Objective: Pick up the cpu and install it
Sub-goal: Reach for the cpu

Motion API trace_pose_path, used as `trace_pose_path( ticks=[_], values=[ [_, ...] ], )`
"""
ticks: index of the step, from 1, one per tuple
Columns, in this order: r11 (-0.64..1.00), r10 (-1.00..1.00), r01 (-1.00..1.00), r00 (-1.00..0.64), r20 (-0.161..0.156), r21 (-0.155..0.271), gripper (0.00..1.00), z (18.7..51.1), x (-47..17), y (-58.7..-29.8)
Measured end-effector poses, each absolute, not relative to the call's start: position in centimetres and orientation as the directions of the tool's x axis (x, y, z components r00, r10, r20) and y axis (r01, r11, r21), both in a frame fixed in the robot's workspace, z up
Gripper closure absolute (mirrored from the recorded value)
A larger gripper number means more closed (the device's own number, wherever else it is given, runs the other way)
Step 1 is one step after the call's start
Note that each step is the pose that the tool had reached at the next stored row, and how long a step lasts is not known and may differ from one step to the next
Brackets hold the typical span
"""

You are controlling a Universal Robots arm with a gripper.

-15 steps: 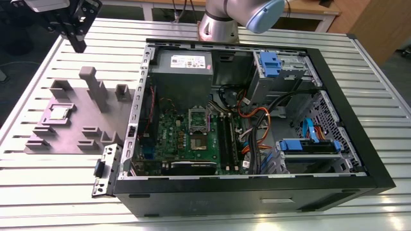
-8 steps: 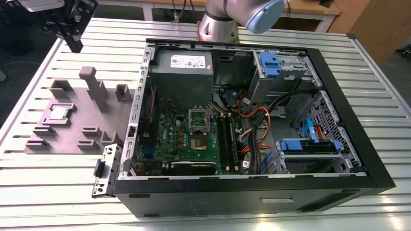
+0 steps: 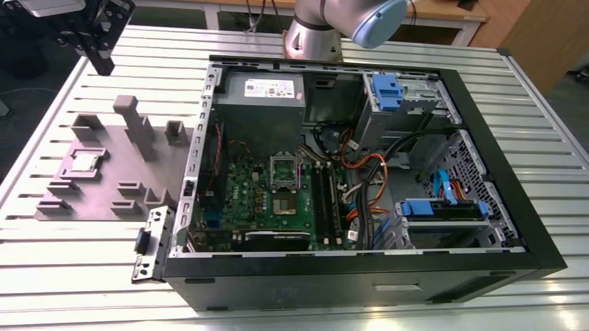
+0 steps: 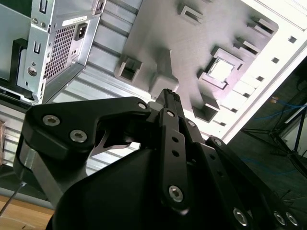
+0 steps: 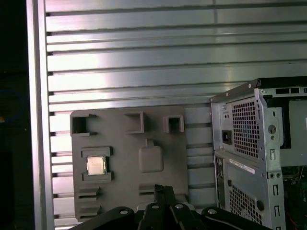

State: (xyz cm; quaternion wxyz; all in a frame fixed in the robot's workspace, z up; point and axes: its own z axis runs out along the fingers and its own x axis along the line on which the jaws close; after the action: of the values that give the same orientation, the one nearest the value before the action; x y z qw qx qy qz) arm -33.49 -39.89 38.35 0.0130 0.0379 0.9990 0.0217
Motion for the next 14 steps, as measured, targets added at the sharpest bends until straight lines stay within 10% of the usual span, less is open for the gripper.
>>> trace_pose_path(
  ticks=[14],
  values=[
    [0.996,0.076,0.075,-0.997,-0.024,0.044,0.90,38.35,-33.66,-39.89]
  ],
)
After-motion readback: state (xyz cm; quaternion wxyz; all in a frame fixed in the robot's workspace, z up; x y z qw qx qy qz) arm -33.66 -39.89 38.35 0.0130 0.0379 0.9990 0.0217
